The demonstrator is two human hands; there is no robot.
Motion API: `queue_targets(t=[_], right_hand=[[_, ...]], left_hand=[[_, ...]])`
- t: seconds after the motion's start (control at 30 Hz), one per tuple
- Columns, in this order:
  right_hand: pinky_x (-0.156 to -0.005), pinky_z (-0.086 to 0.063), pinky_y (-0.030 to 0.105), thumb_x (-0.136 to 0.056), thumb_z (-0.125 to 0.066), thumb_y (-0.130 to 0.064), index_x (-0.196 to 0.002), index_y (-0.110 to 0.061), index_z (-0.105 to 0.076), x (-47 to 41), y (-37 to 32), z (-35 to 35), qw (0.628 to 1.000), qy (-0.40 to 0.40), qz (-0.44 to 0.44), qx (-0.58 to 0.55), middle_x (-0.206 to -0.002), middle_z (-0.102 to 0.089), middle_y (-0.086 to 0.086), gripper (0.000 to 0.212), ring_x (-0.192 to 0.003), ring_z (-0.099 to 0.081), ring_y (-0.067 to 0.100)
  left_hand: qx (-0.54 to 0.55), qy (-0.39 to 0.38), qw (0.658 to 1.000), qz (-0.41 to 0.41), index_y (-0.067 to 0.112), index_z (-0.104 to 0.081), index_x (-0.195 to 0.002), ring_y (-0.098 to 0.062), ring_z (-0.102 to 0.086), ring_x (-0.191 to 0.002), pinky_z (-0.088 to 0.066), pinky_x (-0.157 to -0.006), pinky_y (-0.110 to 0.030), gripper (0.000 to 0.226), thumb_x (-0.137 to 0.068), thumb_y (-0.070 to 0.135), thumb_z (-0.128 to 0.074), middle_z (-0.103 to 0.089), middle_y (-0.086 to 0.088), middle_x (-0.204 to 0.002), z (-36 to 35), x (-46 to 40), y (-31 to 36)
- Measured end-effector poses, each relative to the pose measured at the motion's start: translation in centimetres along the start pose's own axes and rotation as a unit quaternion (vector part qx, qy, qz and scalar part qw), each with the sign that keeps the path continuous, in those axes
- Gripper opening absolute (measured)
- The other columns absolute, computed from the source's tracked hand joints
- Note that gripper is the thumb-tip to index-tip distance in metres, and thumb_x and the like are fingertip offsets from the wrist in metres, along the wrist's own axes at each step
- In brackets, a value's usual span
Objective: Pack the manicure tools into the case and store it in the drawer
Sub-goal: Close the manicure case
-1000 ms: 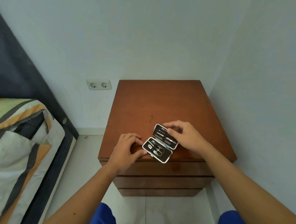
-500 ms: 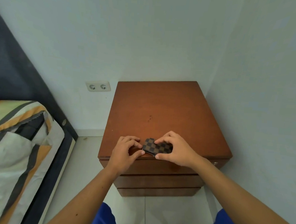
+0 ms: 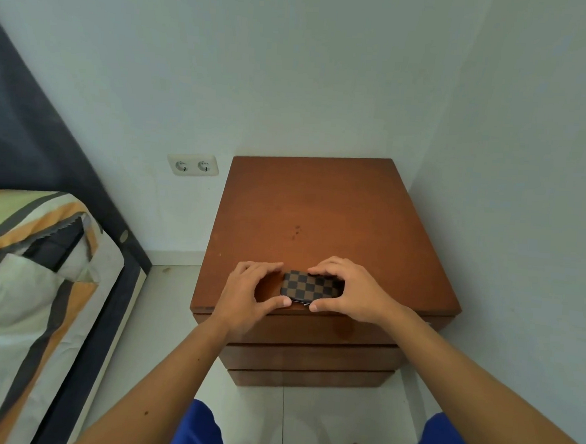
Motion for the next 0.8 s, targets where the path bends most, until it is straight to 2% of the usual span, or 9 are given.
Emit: queue_targets(t=[0.17, 0.3, 0.43, 0.57, 0.73, 0.8], right_hand=[[-0.105, -0.05, 0.036, -0.074, -0.087, -0.061, -0.139, -0.03, -0.065, -0.9, 0.6, 0.4, 1.0, 0.008, -0.002, 0.023, -0.129, -0.057, -0.016, 0.075, -0.122, -0.053, 0.008], [-0.106, -0.048, 0.036, -0.074, -0.084, -0.065, -0.141, -0.028, -0.063, -1.2, 1.8, 1.1, 0.999, 0.027, -0.021, 0.037, -0.129, -0.054, -0.015, 0.079, -0.123, -0.047, 0.009], [-0.105, -0.052, 0.038, -0.073, -0.081, -0.069, -0.142, -0.03, -0.063, -1.8, 2.7, 1.5, 0.998, 0.045, -0.031, 0.037, -0.13, -0.054, -0.015, 0.081, -0.122, -0.048, 0.009], [-0.103, -0.053, 0.034, -0.073, -0.085, -0.065, -0.14, -0.029, -0.065, -2.7, 3.2, 2.2, 0.998, 0.055, -0.029, 0.025, -0.127, -0.056, -0.015, 0.079, -0.121, -0.051, 0.009], [-0.099, -0.049, 0.025, -0.074, -0.086, -0.062, -0.137, -0.029, -0.066, -3.3, 3.9, 2.1, 0.998, 0.055, -0.018, 0.014, -0.127, -0.056, -0.016, 0.075, -0.12, -0.049, 0.006], [-0.1, -0.048, 0.025, -0.074, -0.086, -0.062, -0.137, -0.03, -0.066, -3.4, 4.1, 1.9, 0.998, 0.053, -0.012, 0.016, -0.128, -0.056, -0.017, 0.074, -0.12, -0.049, 0.007]], left_hand=[[-0.054, -0.022, 0.998, -0.03, 0.038, -0.052, -0.145, -0.005, -0.032, -0.127, -0.04, -0.109, -0.035, 0.073, -0.08, 0.067, -0.07, -0.05, 0.02, -0.139, -0.2, -1.3, 1.0], [-0.05, -0.014, 0.998, -0.032, 0.035, -0.056, -0.14, -0.003, -0.036, -0.123, -0.043, -0.108, -0.034, 0.063, -0.084, 0.055, -0.078, -0.048, 0.024, -0.129, -0.3, -2.5, 1.3], [-0.052, -0.012, 0.998, -0.042, 0.034, -0.056, -0.138, -0.003, -0.042, -0.121, -0.045, -0.106, -0.033, 0.062, -0.084, 0.052, -0.08, -0.05, 0.023, -0.127, -0.6, -4.1, 1.5], [-0.061, -0.029, 0.996, -0.061, 0.033, -0.055, -0.14, -0.004, -0.042, -0.123, -0.044, -0.107, -0.033, 0.064, -0.085, 0.057, -0.077, -0.055, 0.018, -0.133, -0.9, -5.7, 1.4], [-0.076, -0.037, 0.993, -0.083, 0.035, -0.055, -0.139, -0.003, -0.04, -0.121, -0.038, -0.104, -0.03, 0.065, -0.084, 0.066, -0.071, -0.054, 0.018, -0.134, -1.2, -6.5, 0.9], [-0.079, -0.032, 0.992, -0.091, 0.036, -0.056, -0.137, -0.004, -0.041, -0.121, -0.038, -0.102, -0.03, 0.063, -0.085, 0.067, -0.071, -0.055, 0.018, -0.133, -1.3, -6.5, 0.7]])
Point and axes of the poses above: each hand's wrist, its own x-axis away from the middle knuckle, its own z-axis out of the back of the hand, y = z × x, the point moved 7 cm from there along -x, towards the middle knuckle
